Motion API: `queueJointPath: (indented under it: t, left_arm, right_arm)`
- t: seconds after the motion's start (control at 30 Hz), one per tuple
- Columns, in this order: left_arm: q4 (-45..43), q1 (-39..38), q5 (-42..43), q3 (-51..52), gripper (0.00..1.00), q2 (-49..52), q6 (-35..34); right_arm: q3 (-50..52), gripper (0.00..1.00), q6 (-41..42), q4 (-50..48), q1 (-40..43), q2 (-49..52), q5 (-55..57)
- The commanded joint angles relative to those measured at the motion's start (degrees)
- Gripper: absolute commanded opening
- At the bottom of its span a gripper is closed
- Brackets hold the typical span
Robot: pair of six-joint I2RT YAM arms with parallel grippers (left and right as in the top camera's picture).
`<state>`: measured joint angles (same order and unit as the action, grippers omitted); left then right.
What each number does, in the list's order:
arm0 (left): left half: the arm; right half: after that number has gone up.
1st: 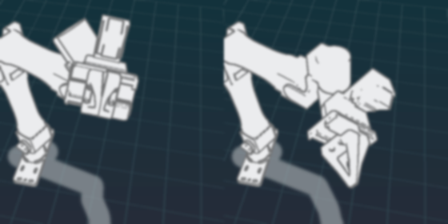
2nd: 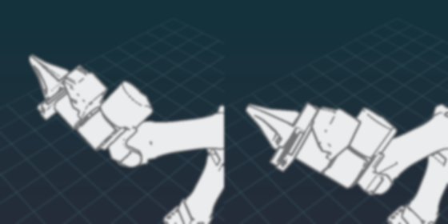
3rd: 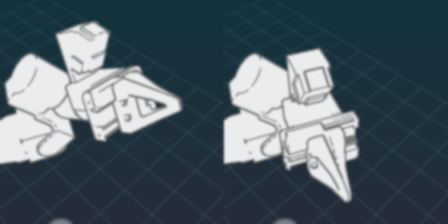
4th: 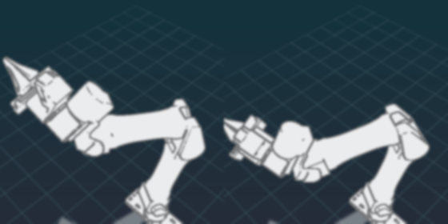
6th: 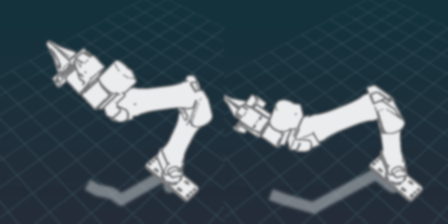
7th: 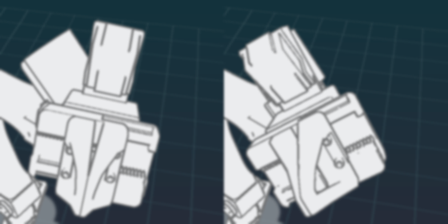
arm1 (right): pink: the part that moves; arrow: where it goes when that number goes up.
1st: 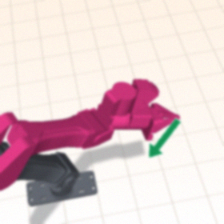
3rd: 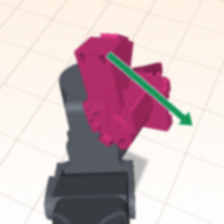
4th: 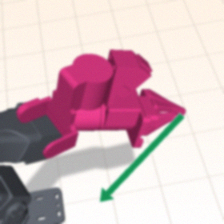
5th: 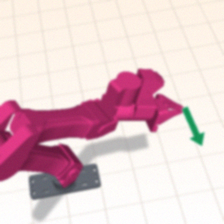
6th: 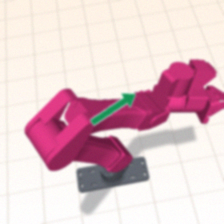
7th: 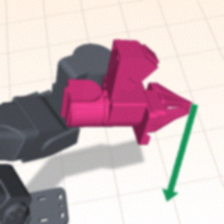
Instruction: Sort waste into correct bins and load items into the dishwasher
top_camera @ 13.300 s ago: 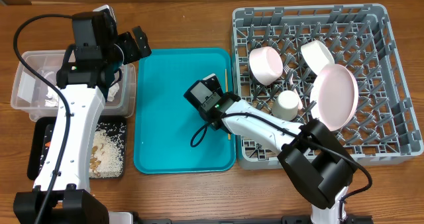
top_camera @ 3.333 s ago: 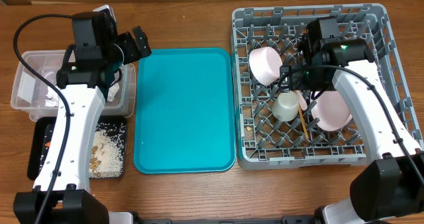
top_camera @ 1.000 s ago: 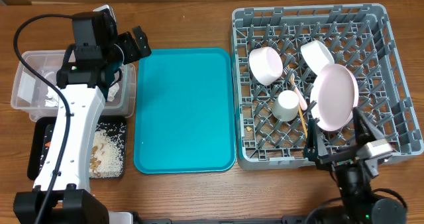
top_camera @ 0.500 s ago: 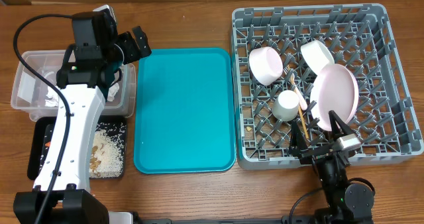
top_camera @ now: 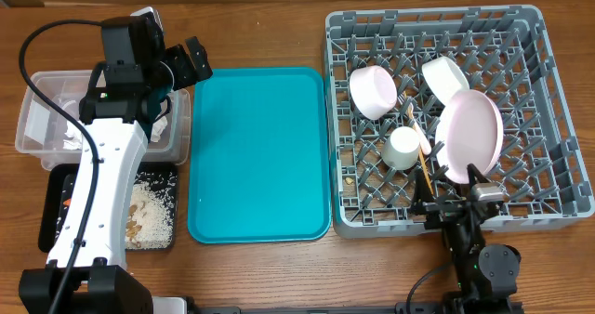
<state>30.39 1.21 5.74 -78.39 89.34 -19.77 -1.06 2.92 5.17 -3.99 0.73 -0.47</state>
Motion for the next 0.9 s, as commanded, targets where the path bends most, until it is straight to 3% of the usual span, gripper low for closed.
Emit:
queueJointPath:
  t: [0.0,0.87]
  left_arm:
    - [-0.2,-0.1,-0.3,-1.1,1.00,-0.9,-1.0]
    - [-0.2,-0.1,-0.3,-1.1,1.00,-0.9,-1.0]
  right_arm:
    - [0.6,1.00,-0.3,-0.3,2.1,-0.6,1.0]
    - [0.6,1.00,-0.3,-0.3,3.5,-0.6,0.6]
